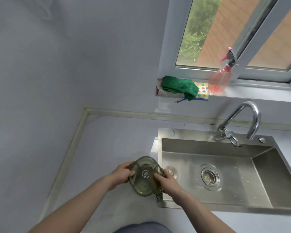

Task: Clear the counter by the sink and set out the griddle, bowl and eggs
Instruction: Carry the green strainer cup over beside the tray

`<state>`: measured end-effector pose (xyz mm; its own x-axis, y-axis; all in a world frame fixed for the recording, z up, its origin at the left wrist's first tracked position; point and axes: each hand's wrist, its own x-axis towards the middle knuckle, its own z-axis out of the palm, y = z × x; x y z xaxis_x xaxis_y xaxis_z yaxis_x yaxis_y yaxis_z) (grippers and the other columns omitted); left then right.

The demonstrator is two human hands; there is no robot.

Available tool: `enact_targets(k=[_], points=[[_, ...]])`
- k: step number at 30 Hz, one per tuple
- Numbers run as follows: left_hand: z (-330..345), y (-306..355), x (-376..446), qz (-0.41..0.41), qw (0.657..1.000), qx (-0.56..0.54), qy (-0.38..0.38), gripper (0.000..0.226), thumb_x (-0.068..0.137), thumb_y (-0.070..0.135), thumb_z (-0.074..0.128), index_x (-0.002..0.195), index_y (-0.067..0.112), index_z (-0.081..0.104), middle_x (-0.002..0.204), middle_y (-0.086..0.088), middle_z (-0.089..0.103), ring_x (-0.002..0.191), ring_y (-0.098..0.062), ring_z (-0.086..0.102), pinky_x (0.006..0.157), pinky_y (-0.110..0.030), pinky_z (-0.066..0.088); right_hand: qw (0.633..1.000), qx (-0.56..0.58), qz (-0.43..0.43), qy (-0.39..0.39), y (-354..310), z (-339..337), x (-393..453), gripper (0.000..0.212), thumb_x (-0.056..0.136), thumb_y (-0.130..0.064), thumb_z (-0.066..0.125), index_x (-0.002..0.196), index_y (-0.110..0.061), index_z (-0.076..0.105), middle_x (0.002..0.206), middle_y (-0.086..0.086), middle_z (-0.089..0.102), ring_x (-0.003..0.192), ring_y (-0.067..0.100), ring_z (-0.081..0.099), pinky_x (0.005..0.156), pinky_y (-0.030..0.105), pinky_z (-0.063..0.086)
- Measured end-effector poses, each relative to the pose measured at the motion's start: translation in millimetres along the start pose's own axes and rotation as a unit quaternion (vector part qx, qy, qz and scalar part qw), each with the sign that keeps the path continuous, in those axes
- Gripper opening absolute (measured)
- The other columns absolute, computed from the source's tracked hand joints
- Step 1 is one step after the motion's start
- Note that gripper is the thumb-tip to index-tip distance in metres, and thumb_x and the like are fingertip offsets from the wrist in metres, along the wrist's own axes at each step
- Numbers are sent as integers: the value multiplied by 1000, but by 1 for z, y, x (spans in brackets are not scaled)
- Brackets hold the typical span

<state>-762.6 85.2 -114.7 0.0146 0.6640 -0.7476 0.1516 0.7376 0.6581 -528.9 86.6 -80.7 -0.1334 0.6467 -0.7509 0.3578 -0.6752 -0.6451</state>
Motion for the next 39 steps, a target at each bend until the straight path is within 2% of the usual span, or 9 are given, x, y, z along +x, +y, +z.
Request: enact_targets(k=[2,4,9,13,20,28,32,35,39], points=[[11,-17,-7,3,997,-63,36,27,94,29,67,121,27,65,117,-6,71,97,-22,66,88,-41,53,1000,16,2,-1,10,0,-2,33,101,-24,59,134,-25,57,107,-7,72,87,7,70,63,18,51],[23,-33,-14,-7,989,-128,69,43,89,43,73,123,20,60,122,-7,70,101,-26,72,93,-47,57,1000,19,2,-1,16,1,-7,29,101,-26,59,130,-29,58,103,-5,72,72,6,67,58,20,49],[41,-31,-42,29,983,-160,83,25,103,25,62,126,17,57,123,-5,68,105,-29,73,78,-41,64,999,27,23,-16,25,-1,-24,39,95,-35,64,128,-25,46,105,6,70,69,17,64,67,30,58],[57,-3,-64,78,986,-130,66,20,105,25,57,124,21,61,119,1,71,97,-14,73,64,-24,59,992,124,15,-13,38,-14,-44,48,93,-37,71,127,-24,40,109,10,69,75,22,71,77,40,63],[120,49,-79,150,988,-32,-18,29,101,37,64,129,32,65,125,10,71,113,-8,69,103,-41,54,976,214,-34,24,74,-63,-91,45,91,-42,73,127,-22,55,108,5,77,83,22,75,83,41,63],[251,92,-114,200,969,70,-124,24,102,28,62,126,29,64,119,4,73,114,-16,69,107,-43,51,936,314,-46,151,141,-149,-164,85,63,-55,89,127,-19,47,110,9,75,87,27,76,74,40,62],[326,88,-147,231,954,85,-169,35,102,21,62,133,34,57,120,16,73,117,-5,67,105,-31,50,918,330,-60,211,171,-197,-211,83,67,-54,88,128,-20,42,113,8,73,94,26,76,84,51,62],[382,82,-179,255,939,102,-207,40,102,16,60,134,40,51,115,23,73,105,11,65,82,-5,50,910,323,-76,248,195,-235,-248,81,64,-63,84,123,-23,44,111,4,73,94,24,76,83,49,62],[450,74,-210,280,913,144,-260,53,101,10,61,146,33,44,128,17,68,112,8,64,81,-3,48,889,343,-75,295,237,-276,-288,80,61,-67,81,118,-21,49,99,7,75,76,22,73,81,51,61]])
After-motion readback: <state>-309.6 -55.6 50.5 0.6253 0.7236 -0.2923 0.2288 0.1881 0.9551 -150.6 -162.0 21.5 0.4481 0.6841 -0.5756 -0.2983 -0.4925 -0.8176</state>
